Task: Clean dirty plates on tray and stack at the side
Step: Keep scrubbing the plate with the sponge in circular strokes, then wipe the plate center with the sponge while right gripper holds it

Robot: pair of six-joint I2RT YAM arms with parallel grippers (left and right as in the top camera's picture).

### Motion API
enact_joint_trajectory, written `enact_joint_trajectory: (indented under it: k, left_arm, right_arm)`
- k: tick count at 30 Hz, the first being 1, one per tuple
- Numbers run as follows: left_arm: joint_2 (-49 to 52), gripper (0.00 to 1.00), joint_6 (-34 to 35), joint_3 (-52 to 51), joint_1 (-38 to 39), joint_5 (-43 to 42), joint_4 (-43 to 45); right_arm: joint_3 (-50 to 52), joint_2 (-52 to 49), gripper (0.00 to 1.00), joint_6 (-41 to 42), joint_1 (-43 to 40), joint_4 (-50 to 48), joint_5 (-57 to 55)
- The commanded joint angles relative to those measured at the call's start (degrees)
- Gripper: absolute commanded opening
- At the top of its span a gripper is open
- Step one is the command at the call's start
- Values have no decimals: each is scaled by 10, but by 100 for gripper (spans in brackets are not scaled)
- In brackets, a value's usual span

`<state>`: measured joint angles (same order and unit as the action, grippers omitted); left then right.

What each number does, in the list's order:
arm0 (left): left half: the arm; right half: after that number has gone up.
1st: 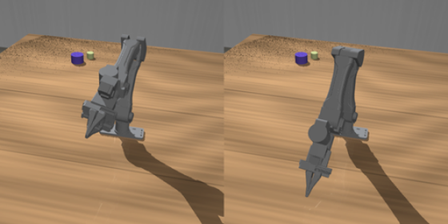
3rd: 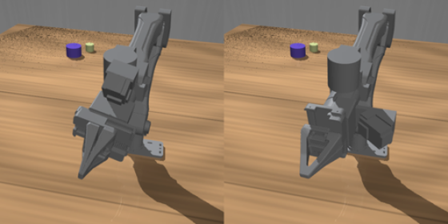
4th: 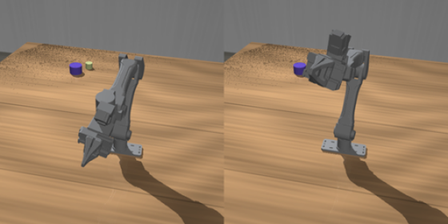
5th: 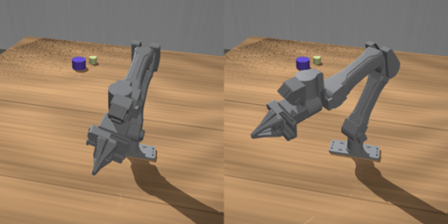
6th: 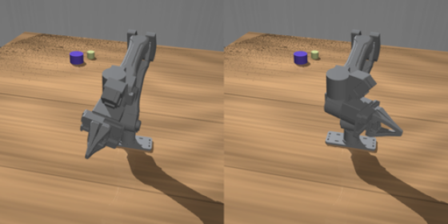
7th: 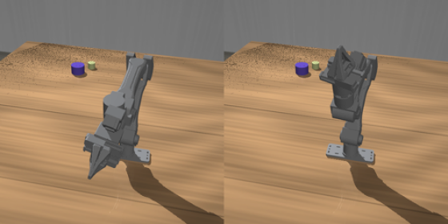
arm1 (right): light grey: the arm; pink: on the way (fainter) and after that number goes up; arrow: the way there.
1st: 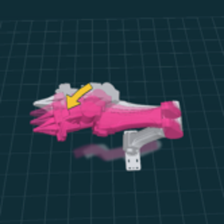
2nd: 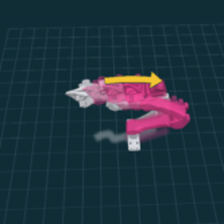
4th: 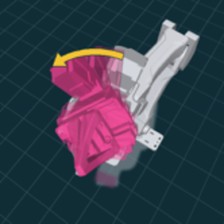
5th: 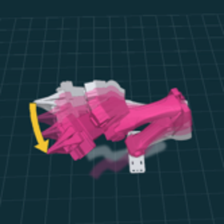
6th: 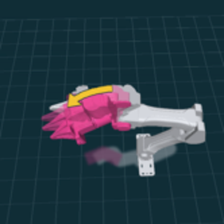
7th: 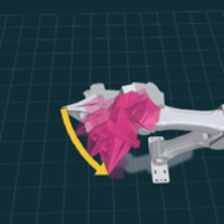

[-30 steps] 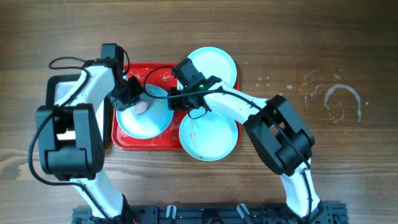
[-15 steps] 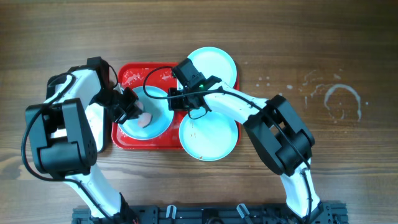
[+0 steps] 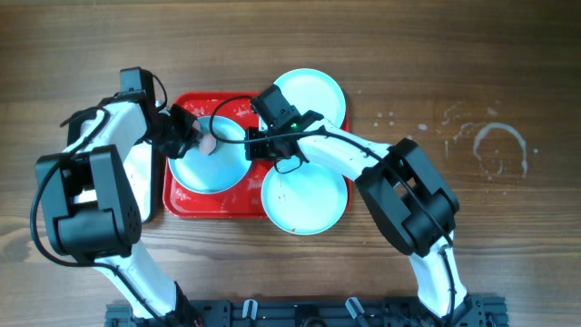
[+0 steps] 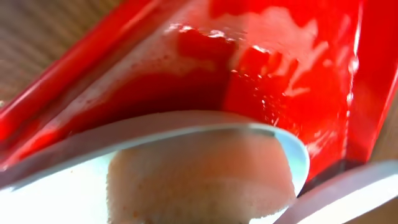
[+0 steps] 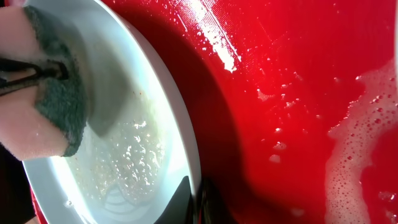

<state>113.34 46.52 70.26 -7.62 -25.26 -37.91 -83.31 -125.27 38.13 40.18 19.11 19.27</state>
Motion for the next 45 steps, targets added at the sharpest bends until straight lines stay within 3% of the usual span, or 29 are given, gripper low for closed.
enact_joint_trajectory:
  k: [1,3,7,20,23,27,33,39,45]
  left_arm:
    - [20,4,181,-10,9,119,-9]
    - [20,4,236,-10,21,119,-8]
    - [18,4,279,-10,18,154,-37]
    - [-89,4,272,-10,17,248,-160]
    - [-86,4,219,-10,30,254,-132]
    - [-84,4,210,-10,59,273,-77]
    - [-78,4,57,-10,126,324,43]
    - [-38,4,-14,-10,171,367,28]
    - [3,4,-42,-10,161,360,-85]
  right_arm:
    - [8,-18,4,-2,-3,9,-11]
    - [7,-18,4,-2,-3,9,-11]
    - [8,-18,4,-2,-3,10,-11]
    - [7,-18,4,-1,-3,9,-11]
    - [7,-18,4,0,-3,8,-11]
    - [7,-18,4,0,-3,8,-11]
    - [7,-18,4,0,-3,8,-11]
    - [8,-18,4,0,-3,7,-11]
    - [8,-18,4,0,-3,8,-7]
